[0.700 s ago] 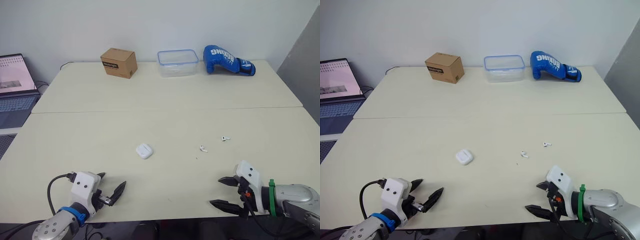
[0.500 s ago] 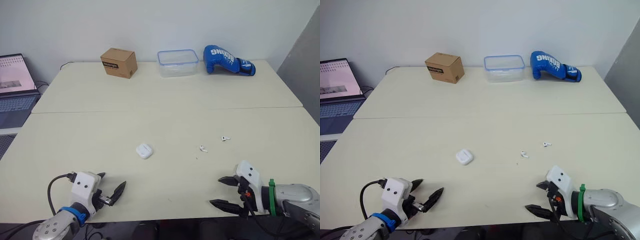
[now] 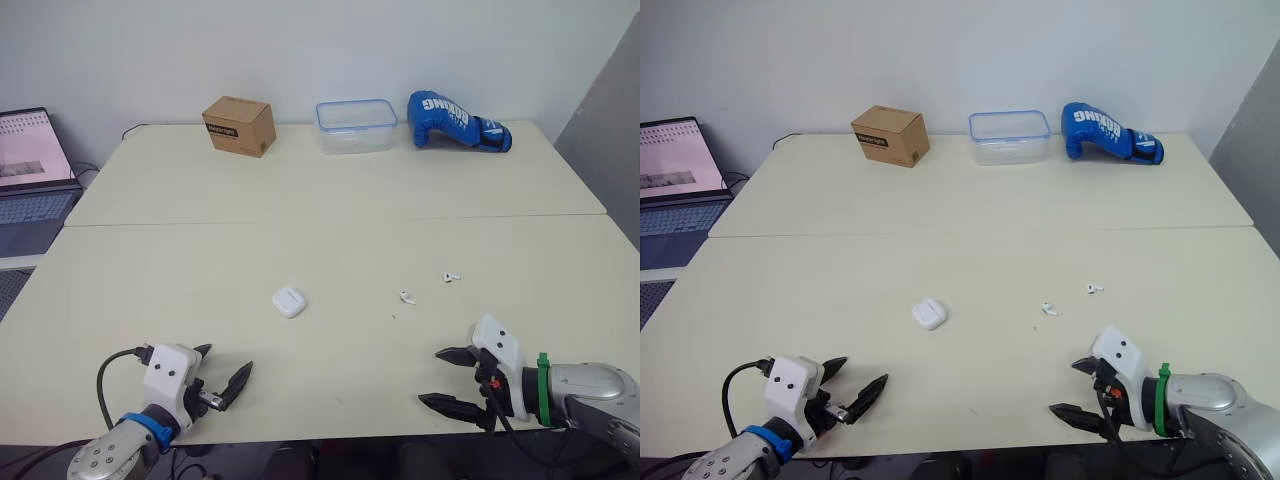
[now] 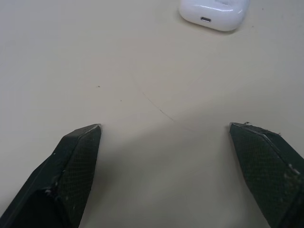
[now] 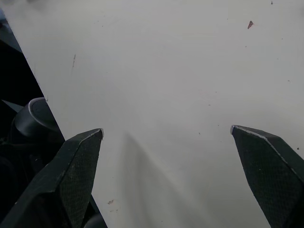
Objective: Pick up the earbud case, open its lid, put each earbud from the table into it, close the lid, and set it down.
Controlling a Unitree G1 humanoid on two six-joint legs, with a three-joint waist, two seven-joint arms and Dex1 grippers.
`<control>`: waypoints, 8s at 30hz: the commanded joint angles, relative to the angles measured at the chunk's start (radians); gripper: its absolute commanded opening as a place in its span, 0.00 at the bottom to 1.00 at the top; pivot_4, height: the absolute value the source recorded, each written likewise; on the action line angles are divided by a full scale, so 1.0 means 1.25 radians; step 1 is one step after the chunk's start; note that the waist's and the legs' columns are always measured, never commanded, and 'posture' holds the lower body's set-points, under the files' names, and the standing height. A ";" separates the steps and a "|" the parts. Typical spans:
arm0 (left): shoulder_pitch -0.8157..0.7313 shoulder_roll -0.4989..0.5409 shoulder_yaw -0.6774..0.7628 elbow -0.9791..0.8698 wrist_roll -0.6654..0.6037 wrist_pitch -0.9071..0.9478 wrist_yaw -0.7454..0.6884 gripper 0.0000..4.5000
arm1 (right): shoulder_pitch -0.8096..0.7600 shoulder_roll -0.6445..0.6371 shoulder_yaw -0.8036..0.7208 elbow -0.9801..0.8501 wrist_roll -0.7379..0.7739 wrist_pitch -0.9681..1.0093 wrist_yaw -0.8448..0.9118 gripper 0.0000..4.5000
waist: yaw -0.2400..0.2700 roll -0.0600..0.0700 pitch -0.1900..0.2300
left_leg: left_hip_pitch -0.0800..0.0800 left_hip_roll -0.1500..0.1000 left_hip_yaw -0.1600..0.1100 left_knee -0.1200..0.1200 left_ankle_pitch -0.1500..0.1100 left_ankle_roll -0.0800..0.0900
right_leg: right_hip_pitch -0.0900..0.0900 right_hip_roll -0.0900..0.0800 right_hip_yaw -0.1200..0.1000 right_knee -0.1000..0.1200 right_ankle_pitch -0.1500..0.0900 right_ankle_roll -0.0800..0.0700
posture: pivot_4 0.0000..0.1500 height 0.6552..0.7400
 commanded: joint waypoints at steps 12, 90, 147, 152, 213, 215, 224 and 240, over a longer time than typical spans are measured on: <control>-0.337 0.099 -0.075 0.094 -0.060 0.019 -0.129 1.00 | -0.310 -0.158 0.003 0.113 -0.020 -0.117 0.240 1.00 | -0.009 0.000 0.001 | -0.001 -0.001 -0.001 0.000 0.001 -0.002 | -0.001 0.000 -0.001 -0.001 0.000 0.000 | 1.00 0.89; -0.432 -0.027 -0.226 0.355 0.091 -0.136 -0.099 1.00 | -0.402 -0.105 -0.010 0.148 -0.022 -0.158 0.290 1.00 | -0.009 0.001 0.001 | -0.001 -0.001 -0.001 0.001 0.002 -0.003 | -0.001 -0.001 -0.001 0.000 0.000 0.000 | 1.00 0.89; -0.876 0.068 -0.277 0.419 0.092 -0.454 -0.391 0.62 | -0.903 0.286 -0.119 0.562 0.309 0.583 -0.068 1.00 | -0.015 0.001 0.002 | -0.003 -0.002 -0.001 0.001 0.002 -0.004 | -0.004 0.000 0.000 0.001 0.001 0.000 | 1.00 0.89; -0.914 0.051 -0.299 0.429 0.093 -0.477 -0.410 0.62 | -0.901 0.330 -0.131 0.569 0.361 0.584 -0.164 1.00 | -0.020 0.001 0.002 | -0.003 -0.002 -0.002 0.001 0.002 -0.004 | -0.005 0.000 0.000 0.001 0.001 0.000 | 1.00 0.89; -0.938 0.163 -0.279 0.302 -0.070 -0.063 -0.523 0.99 | -0.881 0.314 -0.065 0.545 0.592 0.512 -0.430 0.18 | -0.042 0.002 0.002 | -0.003 -0.001 -0.001 0.001 0.002 -0.004 | -0.006 0.000 0.001 0.002 0.001 0.000 | 1.00 0.89; -0.936 0.204 -0.270 0.290 -0.109 0.032 -0.539 0.99 | -0.874 0.263 0.007 0.479 0.507 0.468 -0.347 0.18 | -0.042 0.002 0.002 | -0.004 -0.001 -0.001 0.001 0.002 -0.003 | -0.006 0.001 0.001 0.002 0.001 0.000 | 1.00 0.89; -1.037 0.286 -0.305 0.374 -0.119 0.228 -0.605 0.99 | -0.861 0.070 0.304 0.309 0.131 0.158 0.019 0.18 | -0.044 0.002 0.002 | -0.004 -0.001 -0.001 0.001 0.002 -0.003 | -0.006 0.001 0.000 0.002 0.000 0.001 | 1.00 0.89; -1.108 0.250 -0.405 0.390 -0.047 0.231 -0.669 0.66 | -0.879 0.080 0.440 0.306 -0.171 0.007 0.199 0.18 | -0.046 0.001 0.003 | -0.004 -0.001 -0.002 0.001 0.002 -0.004 | -0.007 0.001 0.000 0.002 0.000 0.001 | 1.00 0.89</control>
